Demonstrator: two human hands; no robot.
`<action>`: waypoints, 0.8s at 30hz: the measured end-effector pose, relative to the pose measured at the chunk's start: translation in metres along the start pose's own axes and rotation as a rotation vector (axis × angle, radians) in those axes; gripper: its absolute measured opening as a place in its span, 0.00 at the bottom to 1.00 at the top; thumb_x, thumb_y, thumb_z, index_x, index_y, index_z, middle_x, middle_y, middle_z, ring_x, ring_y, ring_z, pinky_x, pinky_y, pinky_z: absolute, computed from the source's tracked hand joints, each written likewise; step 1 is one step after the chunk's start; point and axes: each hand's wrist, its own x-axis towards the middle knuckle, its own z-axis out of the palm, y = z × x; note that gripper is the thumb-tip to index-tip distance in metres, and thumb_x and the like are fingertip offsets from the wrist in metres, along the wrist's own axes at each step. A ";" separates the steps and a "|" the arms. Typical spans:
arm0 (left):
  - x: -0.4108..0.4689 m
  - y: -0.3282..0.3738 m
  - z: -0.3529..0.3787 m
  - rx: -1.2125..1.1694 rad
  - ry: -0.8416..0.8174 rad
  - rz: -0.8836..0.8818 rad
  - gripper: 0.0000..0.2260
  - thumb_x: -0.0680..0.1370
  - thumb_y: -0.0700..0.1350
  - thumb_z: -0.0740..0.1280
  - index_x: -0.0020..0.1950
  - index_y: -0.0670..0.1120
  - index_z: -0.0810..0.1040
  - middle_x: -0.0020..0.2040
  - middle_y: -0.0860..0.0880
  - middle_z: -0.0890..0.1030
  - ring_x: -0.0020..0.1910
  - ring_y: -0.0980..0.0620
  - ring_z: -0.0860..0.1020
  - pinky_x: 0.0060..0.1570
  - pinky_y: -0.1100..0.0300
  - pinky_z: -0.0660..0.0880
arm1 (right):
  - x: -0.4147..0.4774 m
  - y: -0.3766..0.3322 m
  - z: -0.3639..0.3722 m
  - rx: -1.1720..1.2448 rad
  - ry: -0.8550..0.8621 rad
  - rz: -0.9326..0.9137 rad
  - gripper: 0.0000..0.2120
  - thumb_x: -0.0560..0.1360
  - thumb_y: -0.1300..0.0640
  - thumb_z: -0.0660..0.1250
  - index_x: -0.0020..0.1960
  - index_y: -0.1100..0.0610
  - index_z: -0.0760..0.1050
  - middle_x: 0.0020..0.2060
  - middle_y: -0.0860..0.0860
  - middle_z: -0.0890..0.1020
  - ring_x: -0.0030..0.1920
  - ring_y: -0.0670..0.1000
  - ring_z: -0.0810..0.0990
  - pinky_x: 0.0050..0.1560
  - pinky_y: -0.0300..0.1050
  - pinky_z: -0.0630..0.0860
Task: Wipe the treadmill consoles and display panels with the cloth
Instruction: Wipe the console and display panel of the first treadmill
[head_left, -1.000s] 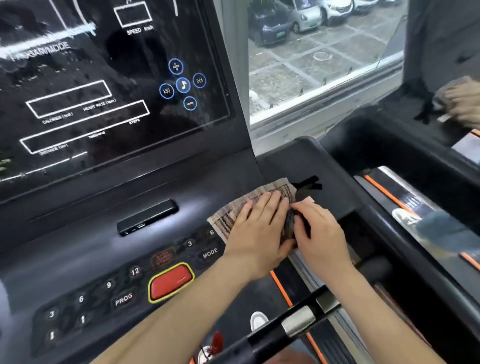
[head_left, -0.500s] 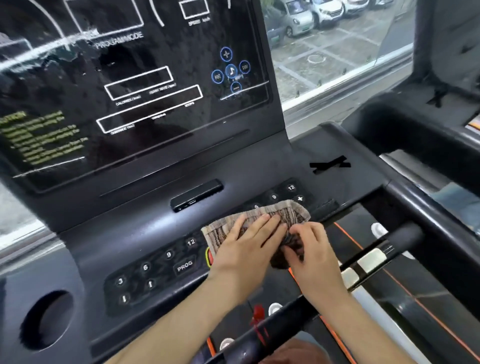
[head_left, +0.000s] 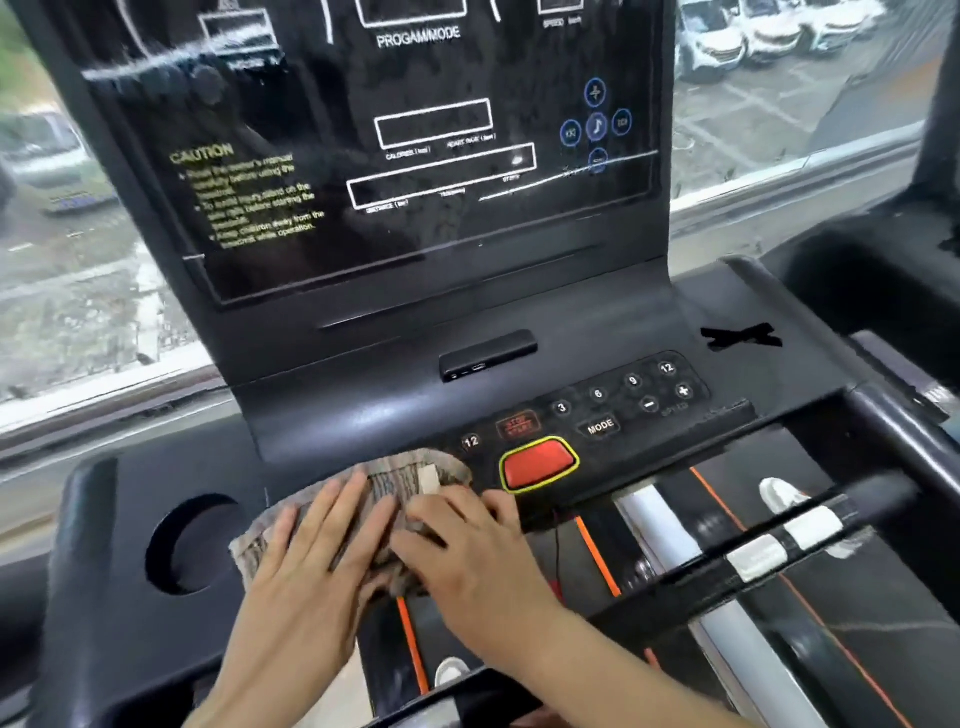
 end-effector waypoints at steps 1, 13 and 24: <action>-0.009 -0.009 0.000 -0.035 0.011 -0.017 0.26 0.83 0.57 0.44 0.76 0.47 0.60 0.77 0.43 0.59 0.77 0.46 0.53 0.73 0.48 0.52 | 0.005 -0.007 0.003 0.012 -0.016 -0.061 0.09 0.72 0.56 0.61 0.49 0.47 0.77 0.51 0.45 0.78 0.52 0.50 0.76 0.48 0.48 0.64; 0.071 -0.024 -0.031 -0.660 0.361 -0.630 0.36 0.76 0.44 0.66 0.78 0.47 0.48 0.75 0.47 0.60 0.69 0.57 0.63 0.67 0.64 0.62 | 0.067 -0.002 0.033 -0.012 -0.235 -0.030 0.24 0.75 0.55 0.57 0.70 0.56 0.71 0.70 0.52 0.73 0.70 0.51 0.71 0.67 0.55 0.70; 0.016 0.002 -0.021 -0.490 0.289 -0.526 0.27 0.76 0.41 0.68 0.74 0.49 0.65 0.74 0.52 0.64 0.73 0.53 0.60 0.70 0.63 0.55 | 0.084 0.007 0.011 0.261 -0.265 -0.024 0.10 0.68 0.59 0.73 0.48 0.52 0.76 0.44 0.47 0.79 0.47 0.53 0.77 0.44 0.48 0.76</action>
